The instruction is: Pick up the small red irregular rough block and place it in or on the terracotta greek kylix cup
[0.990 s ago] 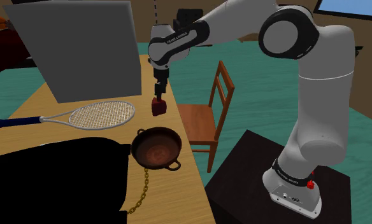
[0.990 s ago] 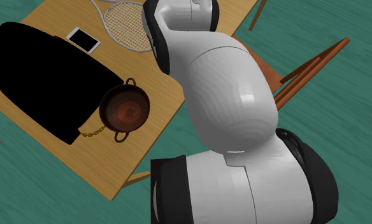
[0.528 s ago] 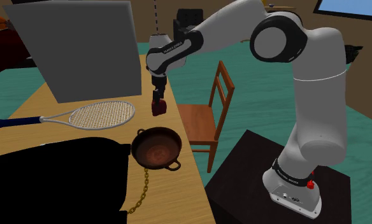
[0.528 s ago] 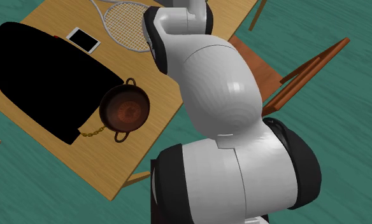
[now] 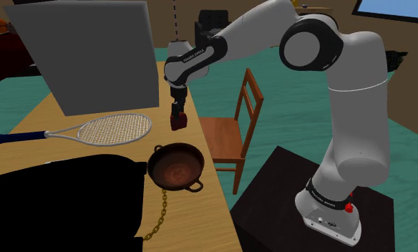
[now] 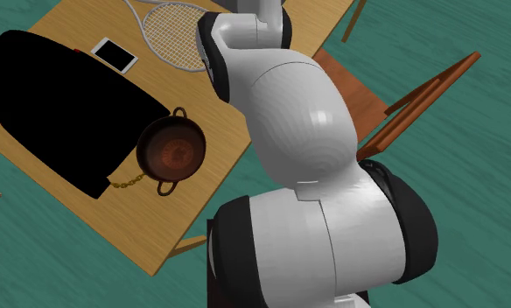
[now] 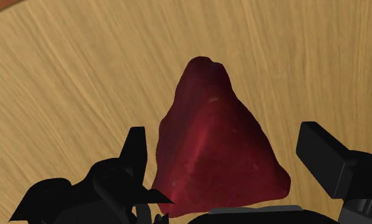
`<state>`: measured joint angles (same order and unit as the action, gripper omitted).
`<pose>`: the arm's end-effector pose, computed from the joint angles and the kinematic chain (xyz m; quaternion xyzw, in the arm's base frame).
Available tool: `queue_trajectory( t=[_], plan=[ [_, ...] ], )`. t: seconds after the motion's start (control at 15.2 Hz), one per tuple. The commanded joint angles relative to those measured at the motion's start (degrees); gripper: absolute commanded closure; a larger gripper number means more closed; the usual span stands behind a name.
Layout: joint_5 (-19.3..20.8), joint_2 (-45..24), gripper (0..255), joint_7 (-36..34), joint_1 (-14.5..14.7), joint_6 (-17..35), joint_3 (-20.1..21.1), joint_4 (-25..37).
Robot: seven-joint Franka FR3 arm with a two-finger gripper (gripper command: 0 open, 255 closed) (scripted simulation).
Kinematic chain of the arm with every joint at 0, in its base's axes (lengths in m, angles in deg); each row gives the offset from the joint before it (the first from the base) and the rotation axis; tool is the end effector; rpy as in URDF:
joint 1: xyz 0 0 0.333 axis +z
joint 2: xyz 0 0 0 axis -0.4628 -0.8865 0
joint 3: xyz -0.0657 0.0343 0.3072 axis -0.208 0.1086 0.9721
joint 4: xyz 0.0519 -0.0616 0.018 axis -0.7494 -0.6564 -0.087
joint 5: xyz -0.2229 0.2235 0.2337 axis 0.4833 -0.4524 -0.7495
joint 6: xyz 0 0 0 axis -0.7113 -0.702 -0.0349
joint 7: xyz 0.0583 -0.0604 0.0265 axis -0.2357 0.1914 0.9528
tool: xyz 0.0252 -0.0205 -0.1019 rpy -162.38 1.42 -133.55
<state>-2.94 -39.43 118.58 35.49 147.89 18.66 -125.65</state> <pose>0.6664 0.0650 0.3370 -0.9615 -0.2713 -0.0194 0.0392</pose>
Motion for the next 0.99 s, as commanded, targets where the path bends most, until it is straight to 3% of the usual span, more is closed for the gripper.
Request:
queue_trajectory(
  t=[0.0,0.53,0.92],
  plan=[
    [0.0,0.0,255,0.0,0.0,0.0,0.0,0.0],
    [0.0,0.2,255,0.1,0.0,0.2,0.0,-0.5],
    [0.3,1.6,255,-0.4,0.0,-3.1,-0.1,1.5]
  ],
)
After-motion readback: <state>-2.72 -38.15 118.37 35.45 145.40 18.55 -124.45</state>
